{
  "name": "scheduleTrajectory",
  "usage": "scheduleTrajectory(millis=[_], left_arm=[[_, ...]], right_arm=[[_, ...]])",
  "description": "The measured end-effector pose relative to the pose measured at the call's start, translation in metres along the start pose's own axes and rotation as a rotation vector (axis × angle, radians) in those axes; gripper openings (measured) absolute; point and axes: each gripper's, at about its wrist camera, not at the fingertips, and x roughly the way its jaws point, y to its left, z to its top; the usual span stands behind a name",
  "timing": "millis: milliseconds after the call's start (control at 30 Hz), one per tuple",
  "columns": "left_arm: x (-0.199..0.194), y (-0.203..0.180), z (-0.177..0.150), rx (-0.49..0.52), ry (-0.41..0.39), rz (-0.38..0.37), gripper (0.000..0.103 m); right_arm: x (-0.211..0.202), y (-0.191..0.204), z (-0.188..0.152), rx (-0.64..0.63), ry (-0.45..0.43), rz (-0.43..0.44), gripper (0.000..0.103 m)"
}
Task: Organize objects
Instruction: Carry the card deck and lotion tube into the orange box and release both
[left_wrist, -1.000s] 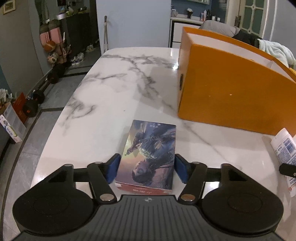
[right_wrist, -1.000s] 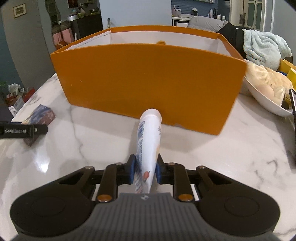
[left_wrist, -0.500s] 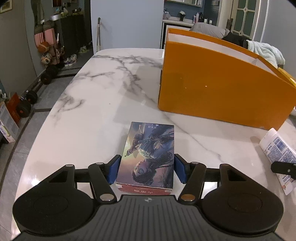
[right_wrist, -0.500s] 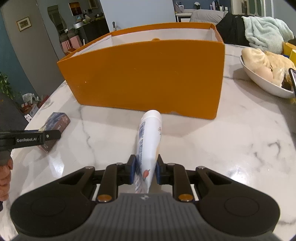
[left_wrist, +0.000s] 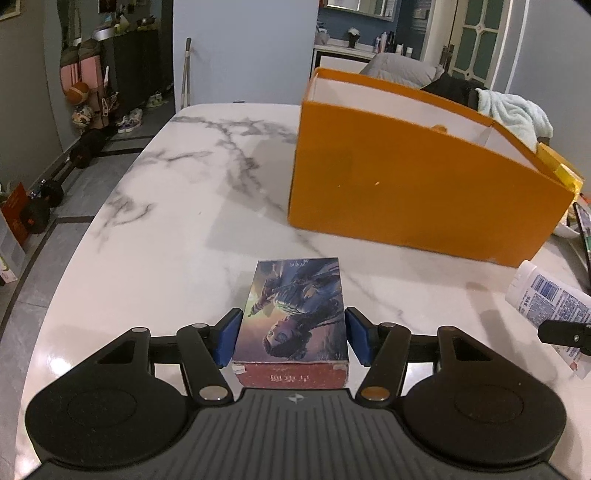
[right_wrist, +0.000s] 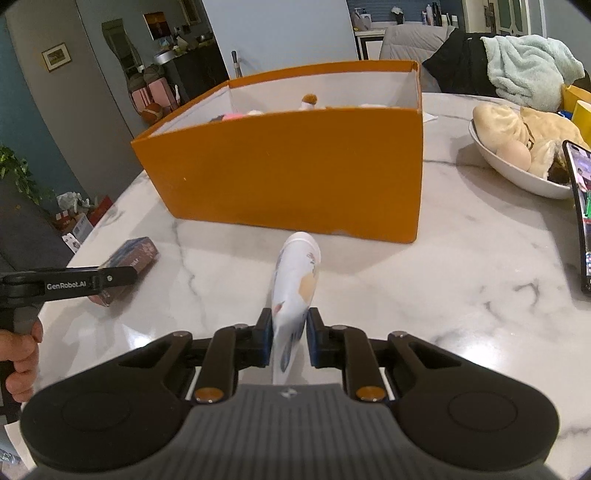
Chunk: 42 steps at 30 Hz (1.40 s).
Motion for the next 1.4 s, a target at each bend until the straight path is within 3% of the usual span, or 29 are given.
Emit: scheduleTrajectory(millis=[200, 533, 833, 1100, 1400], left_arm=[[-0.012, -0.013, 0.01, 0.019, -0.023, -0.04, 0.069], [-0.04, -0.044, 0.044, 0.053, -0.126, -0.121, 0.069], [-0.039, -0.072, 0.095, 0.09, -0.198, -0.139, 0.069], [-0.009, -0.089, 0.133, 0.133, -0.177, -0.084, 0.069], [0.041, -0.1, 0.161, 0.169, -0.098, -0.035, 0.069]], right_arm=[[-0.018, 0.002, 0.009, -0.008, -0.038, 0.023, 0.02], [-0.044, 0.006, 0.036, -0.044, -0.11, 0.05, 0.02], [-0.056, 0.009, 0.08, -0.096, -0.185, 0.046, 0.02], [-0.036, 0.006, 0.124, -0.116, -0.189, 0.038, 0.02], [0.008, -0.006, 0.16, -0.145, -0.135, 0.001, 0.02]])
